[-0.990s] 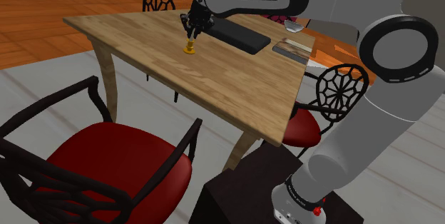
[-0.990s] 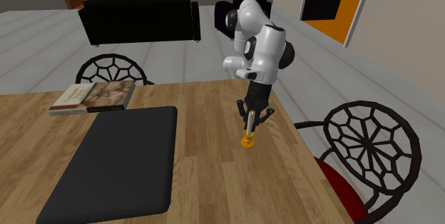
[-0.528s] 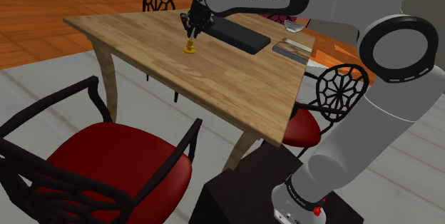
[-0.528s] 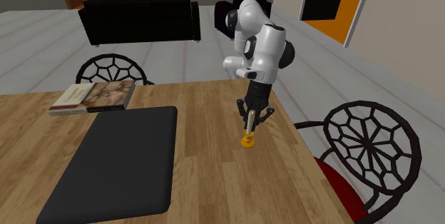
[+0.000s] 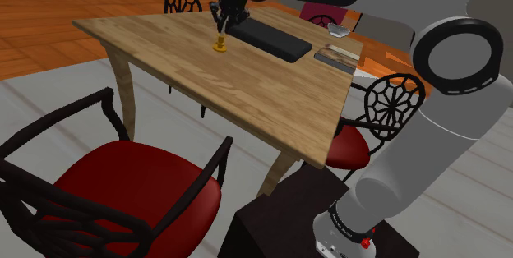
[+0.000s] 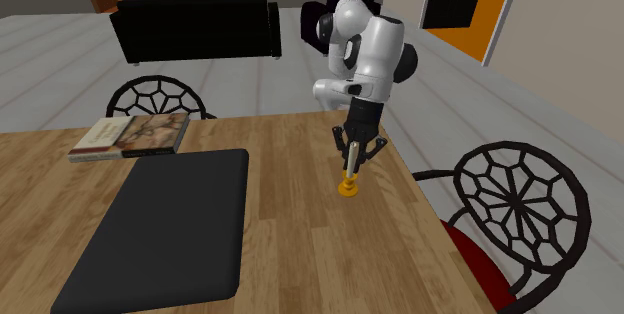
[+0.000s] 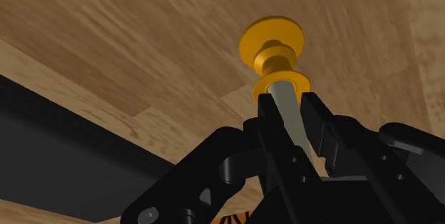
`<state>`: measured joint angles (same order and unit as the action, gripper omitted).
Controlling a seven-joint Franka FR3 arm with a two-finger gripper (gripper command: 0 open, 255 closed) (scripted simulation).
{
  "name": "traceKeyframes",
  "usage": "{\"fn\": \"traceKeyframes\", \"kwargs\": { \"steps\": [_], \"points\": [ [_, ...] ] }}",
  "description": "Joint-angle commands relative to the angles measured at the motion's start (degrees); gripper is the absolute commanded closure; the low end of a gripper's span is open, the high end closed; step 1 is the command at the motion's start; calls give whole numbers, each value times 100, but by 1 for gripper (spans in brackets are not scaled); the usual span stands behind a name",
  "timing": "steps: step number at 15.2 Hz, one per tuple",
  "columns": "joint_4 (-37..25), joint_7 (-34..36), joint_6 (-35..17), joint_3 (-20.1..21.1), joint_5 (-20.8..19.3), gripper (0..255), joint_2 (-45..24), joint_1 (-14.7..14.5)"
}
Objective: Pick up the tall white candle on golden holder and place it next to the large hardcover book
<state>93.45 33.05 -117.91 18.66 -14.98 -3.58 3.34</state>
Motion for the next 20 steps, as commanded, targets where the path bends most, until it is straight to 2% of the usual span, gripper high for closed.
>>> {"fn": "traceKeyframes", "kwargs": {
  "steps": [1, 11, 20],
  "points": [
    [-170, -28, 166, 8, 12, 255, -6, -10],
    [-1152, -154, 954, 45, -6, 255, -206, -68],
    [-169, -1460, 829, -565, 806, 255, 930, 580]
  ]
}}
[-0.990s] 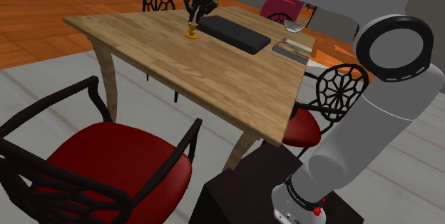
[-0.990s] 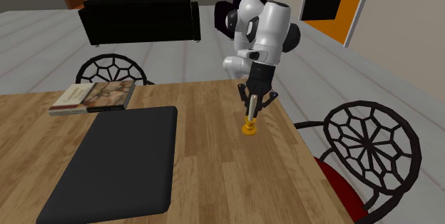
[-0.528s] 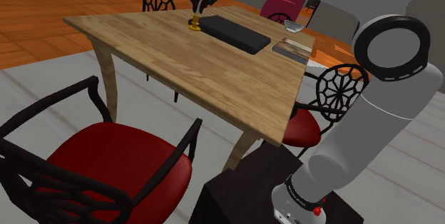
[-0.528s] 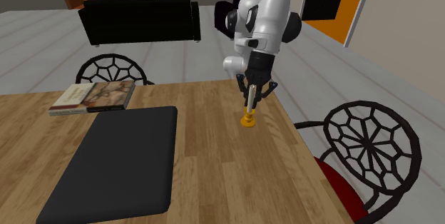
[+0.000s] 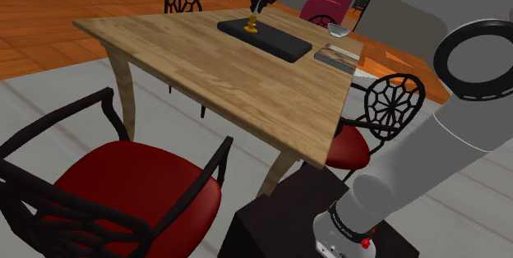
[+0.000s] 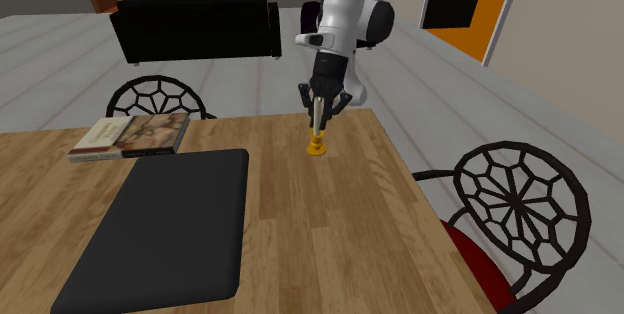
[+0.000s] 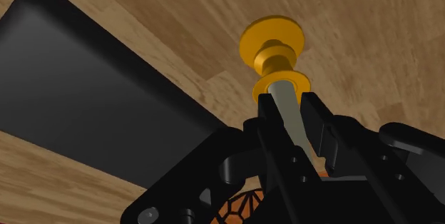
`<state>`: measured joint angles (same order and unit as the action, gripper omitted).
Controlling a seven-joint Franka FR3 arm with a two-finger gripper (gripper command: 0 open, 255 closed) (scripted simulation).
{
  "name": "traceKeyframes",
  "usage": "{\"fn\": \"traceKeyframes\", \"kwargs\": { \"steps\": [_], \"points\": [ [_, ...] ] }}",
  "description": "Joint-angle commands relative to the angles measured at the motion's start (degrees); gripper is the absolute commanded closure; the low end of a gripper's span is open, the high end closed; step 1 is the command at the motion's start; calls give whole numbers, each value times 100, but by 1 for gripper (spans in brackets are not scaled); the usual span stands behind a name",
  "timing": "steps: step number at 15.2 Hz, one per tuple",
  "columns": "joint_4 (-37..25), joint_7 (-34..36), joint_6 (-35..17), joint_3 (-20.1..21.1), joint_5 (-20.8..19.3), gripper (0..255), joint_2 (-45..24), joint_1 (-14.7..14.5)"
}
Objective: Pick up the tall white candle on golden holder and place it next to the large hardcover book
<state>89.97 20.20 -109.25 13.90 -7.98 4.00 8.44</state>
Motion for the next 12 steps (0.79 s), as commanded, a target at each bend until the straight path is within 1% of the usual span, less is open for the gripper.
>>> {"fn": "traceKeyframes", "kwargs": {
  "steps": [1, 6, 12],
  "points": [
    [243, -322, -28, -171, 177, 255, 265, 124],
    [449, -1054, 70, -612, 474, 255, 636, 363],
    [447, -1915, 278, -1168, 743, 255, 875, 623]
  ]
}}
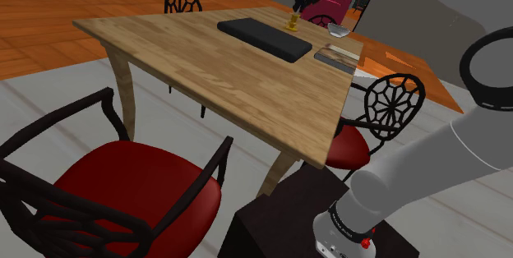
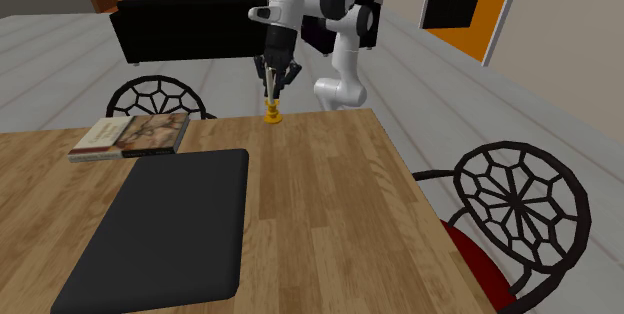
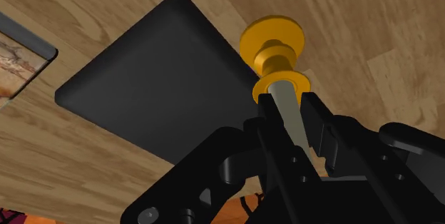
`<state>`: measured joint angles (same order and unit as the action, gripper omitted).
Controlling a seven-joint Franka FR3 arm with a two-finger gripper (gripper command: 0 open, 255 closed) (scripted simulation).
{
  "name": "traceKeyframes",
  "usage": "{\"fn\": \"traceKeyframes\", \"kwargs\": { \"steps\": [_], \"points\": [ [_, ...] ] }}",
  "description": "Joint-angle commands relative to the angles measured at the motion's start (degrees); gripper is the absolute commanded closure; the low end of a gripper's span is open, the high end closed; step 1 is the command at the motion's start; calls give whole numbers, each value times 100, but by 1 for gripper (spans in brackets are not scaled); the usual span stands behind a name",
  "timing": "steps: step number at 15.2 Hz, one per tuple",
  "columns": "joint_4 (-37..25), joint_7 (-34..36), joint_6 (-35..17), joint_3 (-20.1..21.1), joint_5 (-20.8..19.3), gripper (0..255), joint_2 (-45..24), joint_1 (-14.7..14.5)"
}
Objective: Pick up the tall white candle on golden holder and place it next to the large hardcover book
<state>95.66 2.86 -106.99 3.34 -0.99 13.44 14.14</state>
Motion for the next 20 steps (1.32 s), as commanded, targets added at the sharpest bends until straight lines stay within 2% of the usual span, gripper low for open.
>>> {"fn": "traceKeyframes", "kwargs": {
  "steps": [1, 11, 20],
  "points": [
    [-149, -323, 96, -208, 83, 255, -51, 94],
    [-835, -1741, 653, -1177, 495, 255, -232, 531],
    [-2265, -3048, 1448, -2105, 1143, 255, -1067, 1062]
  ]
}}
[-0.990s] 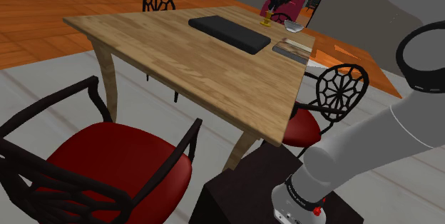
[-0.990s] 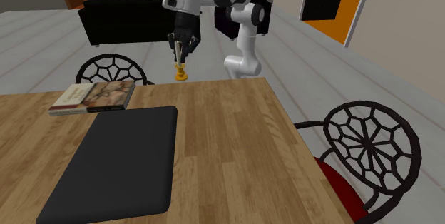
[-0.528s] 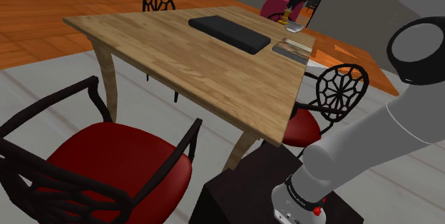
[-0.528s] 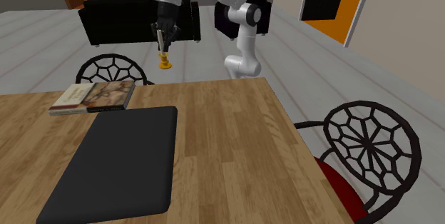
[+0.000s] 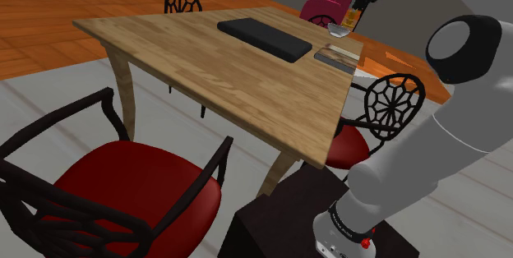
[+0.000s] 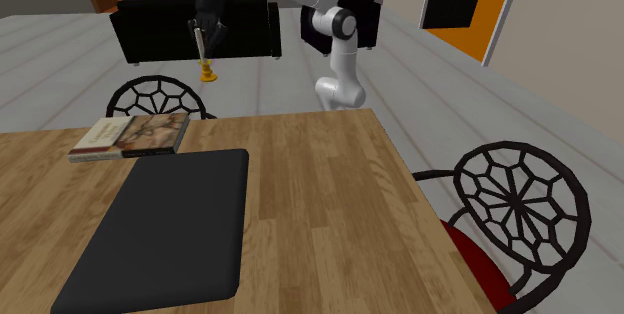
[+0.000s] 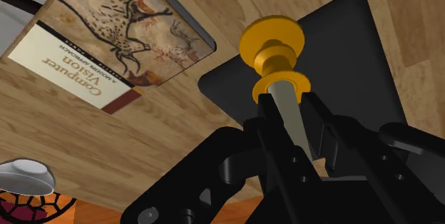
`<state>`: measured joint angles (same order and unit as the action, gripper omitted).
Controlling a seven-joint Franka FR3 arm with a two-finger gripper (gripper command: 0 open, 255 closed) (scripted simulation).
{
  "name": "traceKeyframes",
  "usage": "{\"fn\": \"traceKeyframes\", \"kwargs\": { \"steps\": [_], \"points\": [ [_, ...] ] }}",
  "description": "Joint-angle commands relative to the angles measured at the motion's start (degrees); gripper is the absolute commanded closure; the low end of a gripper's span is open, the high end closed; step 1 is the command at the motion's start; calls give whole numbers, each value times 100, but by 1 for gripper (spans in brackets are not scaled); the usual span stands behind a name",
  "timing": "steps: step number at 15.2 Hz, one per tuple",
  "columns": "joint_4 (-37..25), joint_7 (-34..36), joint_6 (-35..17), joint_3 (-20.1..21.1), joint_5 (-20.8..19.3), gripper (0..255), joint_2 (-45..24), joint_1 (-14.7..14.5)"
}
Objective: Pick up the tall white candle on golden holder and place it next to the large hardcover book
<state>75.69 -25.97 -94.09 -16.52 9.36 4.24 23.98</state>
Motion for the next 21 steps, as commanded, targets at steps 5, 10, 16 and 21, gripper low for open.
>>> {"fn": "traceKeyframes", "kwargs": {
  "steps": [5, 10, 16, 21],
  "points": [
    [-143, -419, 42, -245, 206, 255, -185, 194],
    [616, -435, -447, -183, 93, 255, 107, 157],
    [1398, -465, -982, -130, 11, 255, 369, 141],
    [1971, -500, -1400, -100, -28, 255, 533, 139]
  ]
}}
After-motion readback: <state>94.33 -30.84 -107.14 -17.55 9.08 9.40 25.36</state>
